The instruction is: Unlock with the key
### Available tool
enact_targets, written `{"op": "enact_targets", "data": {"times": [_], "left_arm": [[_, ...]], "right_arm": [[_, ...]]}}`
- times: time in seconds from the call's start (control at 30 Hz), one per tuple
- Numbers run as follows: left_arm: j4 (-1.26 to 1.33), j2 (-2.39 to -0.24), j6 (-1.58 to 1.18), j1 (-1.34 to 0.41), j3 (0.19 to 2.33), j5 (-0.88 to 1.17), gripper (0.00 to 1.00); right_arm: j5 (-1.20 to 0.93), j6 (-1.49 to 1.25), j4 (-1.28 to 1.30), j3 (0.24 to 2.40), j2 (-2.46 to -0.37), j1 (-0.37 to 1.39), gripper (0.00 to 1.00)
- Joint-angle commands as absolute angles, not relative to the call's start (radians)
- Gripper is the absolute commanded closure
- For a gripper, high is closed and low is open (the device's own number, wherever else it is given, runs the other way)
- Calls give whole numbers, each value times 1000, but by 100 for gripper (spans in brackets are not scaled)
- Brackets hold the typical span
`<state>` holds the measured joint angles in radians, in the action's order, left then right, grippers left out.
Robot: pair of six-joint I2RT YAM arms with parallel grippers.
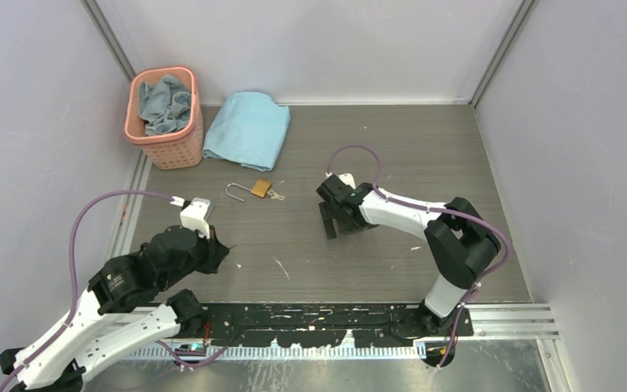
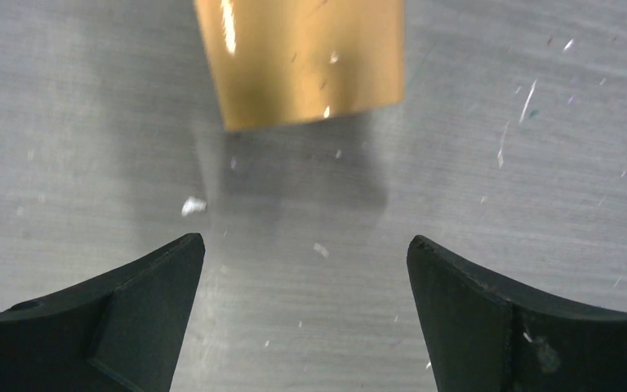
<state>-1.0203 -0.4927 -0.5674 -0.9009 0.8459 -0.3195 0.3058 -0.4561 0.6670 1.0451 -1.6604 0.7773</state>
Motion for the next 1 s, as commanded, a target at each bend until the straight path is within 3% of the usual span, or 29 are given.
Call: {"op": "enact_targets", "data": {"times": [0.0,0.2,0.53,0.97], "left_arm": [[-962,-482,-556,-900,848,-313,100],[-955,-474,-552,-900,845,-310,100],[-946,-465,-544,-900,841,-303,100],[-940,-452,-538,-900,838,-296,100]], "right_arm": [[330,-395,522,1106,-1687,703,0],[189,-361,482,1149,-1757,627,6],[158,-328,518,1250,-1897,609,15],[169,-567,536,1330,-1953,593,5]]}}
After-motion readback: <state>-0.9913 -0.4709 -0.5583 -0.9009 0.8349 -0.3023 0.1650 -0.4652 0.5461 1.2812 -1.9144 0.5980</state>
